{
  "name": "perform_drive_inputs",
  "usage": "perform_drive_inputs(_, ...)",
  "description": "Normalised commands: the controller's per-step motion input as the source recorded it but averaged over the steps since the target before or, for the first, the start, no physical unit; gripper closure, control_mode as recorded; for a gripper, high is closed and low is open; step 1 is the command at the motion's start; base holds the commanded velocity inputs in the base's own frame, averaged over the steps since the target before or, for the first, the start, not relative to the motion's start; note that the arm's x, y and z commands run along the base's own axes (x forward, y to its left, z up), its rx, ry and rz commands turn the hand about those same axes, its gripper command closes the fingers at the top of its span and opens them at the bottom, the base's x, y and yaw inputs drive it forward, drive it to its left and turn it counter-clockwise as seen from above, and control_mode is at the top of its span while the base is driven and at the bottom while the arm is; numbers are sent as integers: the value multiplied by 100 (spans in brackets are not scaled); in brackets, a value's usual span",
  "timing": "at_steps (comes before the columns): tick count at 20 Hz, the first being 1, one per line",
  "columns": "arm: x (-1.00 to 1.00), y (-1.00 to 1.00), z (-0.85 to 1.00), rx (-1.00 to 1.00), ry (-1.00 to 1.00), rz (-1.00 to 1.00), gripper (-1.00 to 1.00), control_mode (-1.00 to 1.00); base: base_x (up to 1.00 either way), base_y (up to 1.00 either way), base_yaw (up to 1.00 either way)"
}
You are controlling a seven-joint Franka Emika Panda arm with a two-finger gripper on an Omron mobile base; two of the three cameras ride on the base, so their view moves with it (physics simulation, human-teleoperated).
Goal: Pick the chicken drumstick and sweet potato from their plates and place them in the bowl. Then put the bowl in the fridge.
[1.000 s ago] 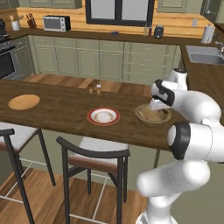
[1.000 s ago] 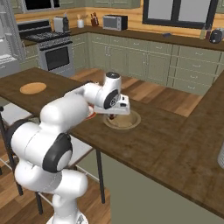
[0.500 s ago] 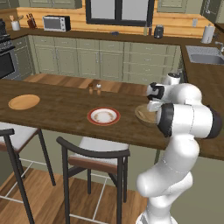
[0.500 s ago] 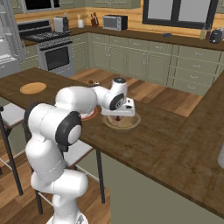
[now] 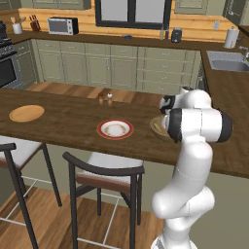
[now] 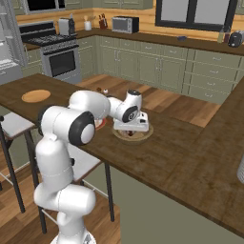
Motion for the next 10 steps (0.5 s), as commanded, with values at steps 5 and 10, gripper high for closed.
perform_drive_inputs(5,0,0,-1,0,0,0,-100,-100,0,0,0)
perform_drive_inputs(10,-11,8,21,0,-10,-2,-100,-100,0,0,0)
